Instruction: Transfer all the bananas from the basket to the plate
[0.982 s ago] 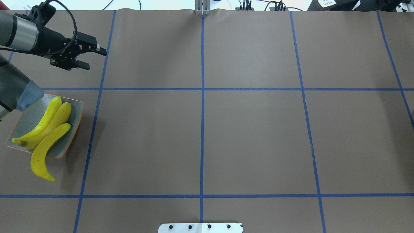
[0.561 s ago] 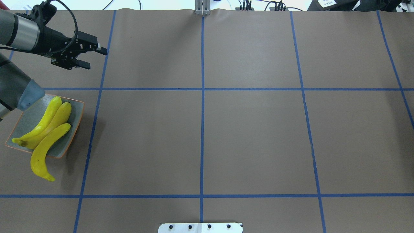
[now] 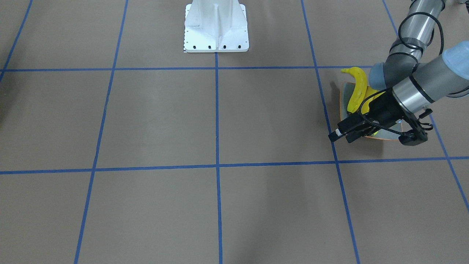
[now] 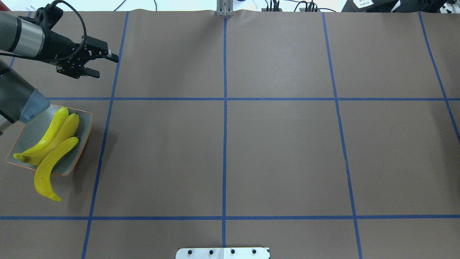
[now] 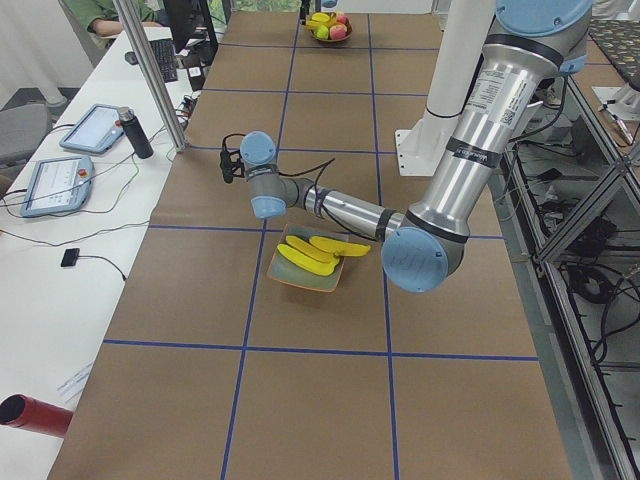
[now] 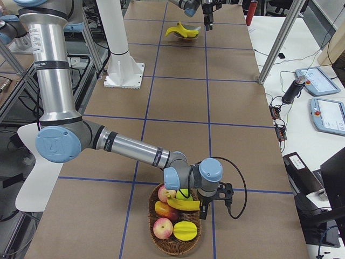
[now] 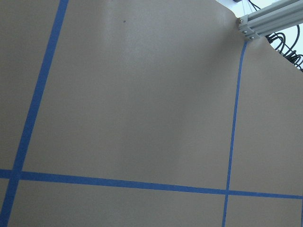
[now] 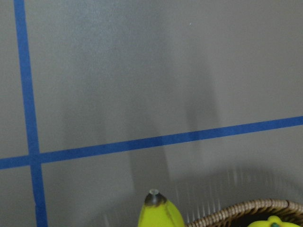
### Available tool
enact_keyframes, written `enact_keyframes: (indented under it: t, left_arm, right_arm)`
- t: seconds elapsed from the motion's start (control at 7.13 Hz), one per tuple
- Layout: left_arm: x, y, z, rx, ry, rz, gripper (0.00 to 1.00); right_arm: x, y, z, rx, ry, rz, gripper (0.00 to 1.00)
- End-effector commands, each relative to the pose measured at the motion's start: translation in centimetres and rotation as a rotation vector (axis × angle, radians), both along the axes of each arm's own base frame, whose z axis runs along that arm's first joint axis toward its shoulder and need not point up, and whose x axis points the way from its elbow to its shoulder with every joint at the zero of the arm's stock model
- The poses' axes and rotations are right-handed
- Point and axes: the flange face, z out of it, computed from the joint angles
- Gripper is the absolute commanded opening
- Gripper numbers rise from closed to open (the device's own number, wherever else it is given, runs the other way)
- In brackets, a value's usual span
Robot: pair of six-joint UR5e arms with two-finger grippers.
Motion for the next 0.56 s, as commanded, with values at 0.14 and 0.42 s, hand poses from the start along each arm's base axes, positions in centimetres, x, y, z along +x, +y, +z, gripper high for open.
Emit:
enact_keyframes:
  t: [0.14,0.42]
  left_arm:
    - [0.09,-0.14,0.5,-0.005,-0.004,0.0,0.99]
    - [0.19,-0.31,0.94,-0.009,-0.007,0.001,0.99]
  right_arm:
    - [-1.74,0.31,1.0,-0.018,0.008,-0.038,0.99]
    - [-1.65,0.28,0.94,-0.016,0.01,-0.036,0.55]
